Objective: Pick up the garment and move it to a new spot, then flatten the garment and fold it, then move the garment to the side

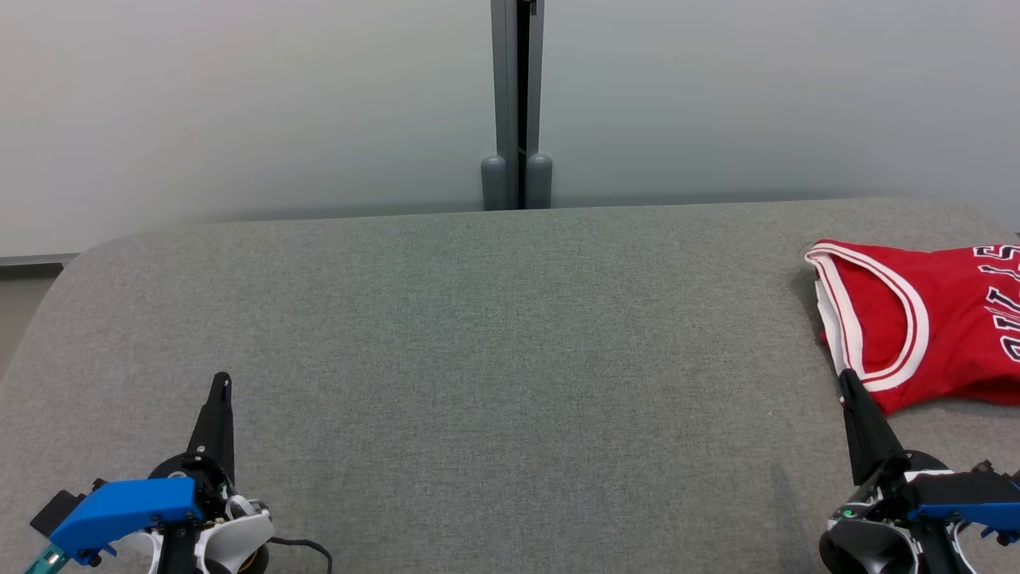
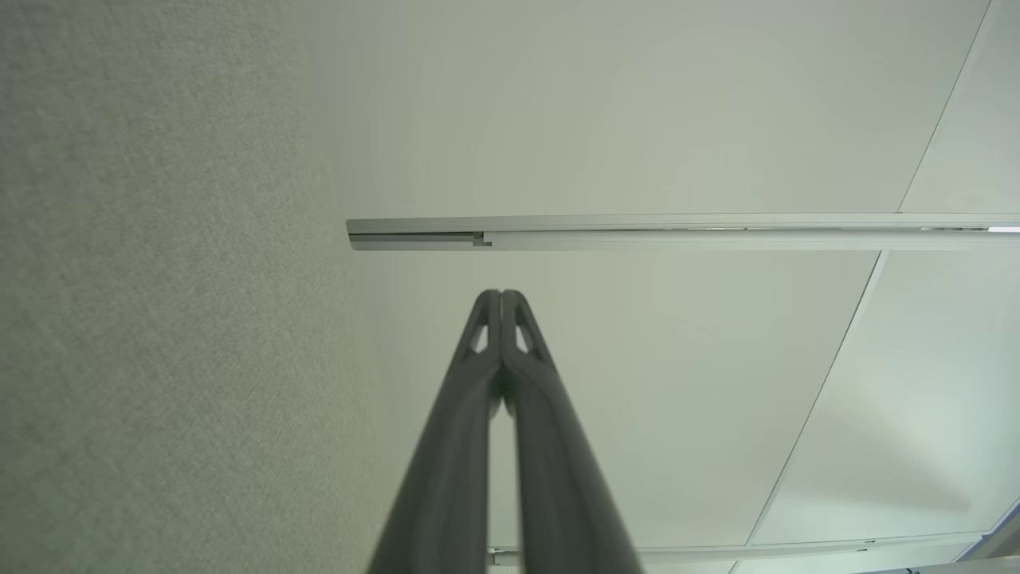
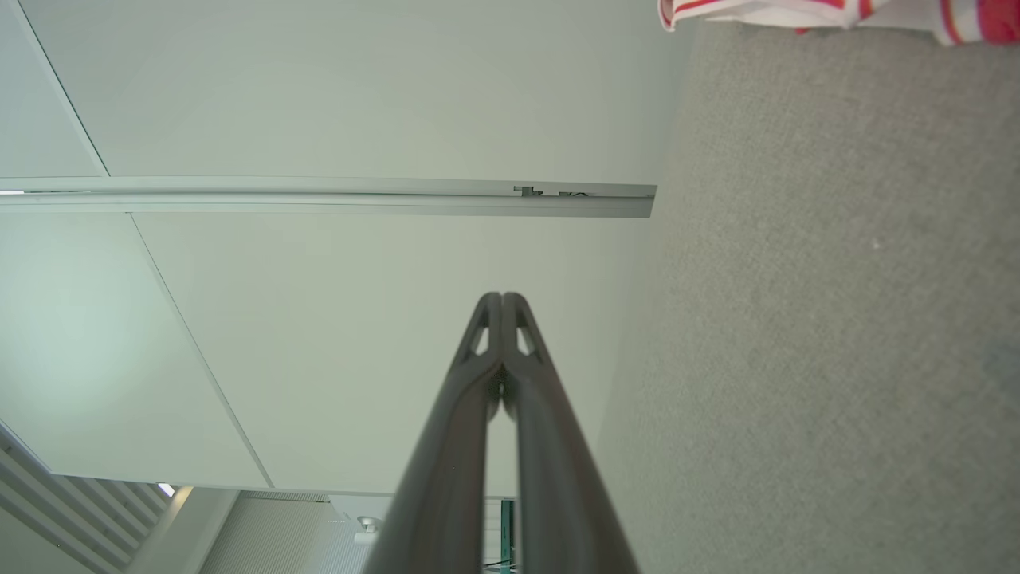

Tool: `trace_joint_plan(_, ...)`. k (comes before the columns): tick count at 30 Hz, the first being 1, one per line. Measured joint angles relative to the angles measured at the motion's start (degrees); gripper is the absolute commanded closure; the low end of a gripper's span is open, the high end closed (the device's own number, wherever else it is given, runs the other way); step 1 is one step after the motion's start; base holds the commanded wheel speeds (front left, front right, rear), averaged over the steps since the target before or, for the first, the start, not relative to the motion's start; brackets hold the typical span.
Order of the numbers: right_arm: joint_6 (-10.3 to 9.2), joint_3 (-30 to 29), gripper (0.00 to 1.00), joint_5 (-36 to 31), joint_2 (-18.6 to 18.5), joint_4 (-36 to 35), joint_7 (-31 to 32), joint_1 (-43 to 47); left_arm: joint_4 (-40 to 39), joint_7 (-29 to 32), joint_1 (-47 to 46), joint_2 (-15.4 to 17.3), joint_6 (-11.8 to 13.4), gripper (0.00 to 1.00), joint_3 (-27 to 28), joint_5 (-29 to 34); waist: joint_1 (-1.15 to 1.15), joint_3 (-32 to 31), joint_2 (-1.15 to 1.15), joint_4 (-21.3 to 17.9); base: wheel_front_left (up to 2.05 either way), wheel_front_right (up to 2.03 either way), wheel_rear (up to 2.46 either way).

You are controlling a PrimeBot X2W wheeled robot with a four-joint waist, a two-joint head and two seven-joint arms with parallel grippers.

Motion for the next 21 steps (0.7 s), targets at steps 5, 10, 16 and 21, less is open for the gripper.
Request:
trace_joint_plan(5, 0.0, -0.05, 1.0, -0.01, 0.03, 0.01, 0.07, 0.0, 0.0, 0.01, 0.0, 0.0, 0.0, 1.0, 0.0, 0.01, 0.0, 0.0, 0.01, 0.0, 0.0, 0.0, 0.0)
trace_joint_plan(10, 0.0, -0.11, 1.0, -0.18, 0.08, 0.01, 0.08, 0.0, 0.0, 0.01, 0.0, -0.01, 0.0, 1.0, 0.01, 0.01, 0.0, 0.0, 0.01, 0.0, 0.0, 0.0, 0.0)
trace_joint_plan(16, 0.0, -0.16, 1.0, -0.18, 0.12, 0.01, 0.21, -0.01, 0.0, 0.01, 0.0, -0.01, 0.0, 1.0, 0.01, 0.01, 0.0, 0.0, 0.01, 0.0, 0.0, 0.0, 0.0)
trace_joint_plan(21, 0.0, -0.22, 1.0, -0.19, 0.15, 0.01, 0.23, -0.01, 0.0, 0.01, 0.0, -0.02, 0.0, 1.0, 0.02, 0.01, 0.0, 0.0, 0.01, 0.0, 0.0, 0.0, 0.0)
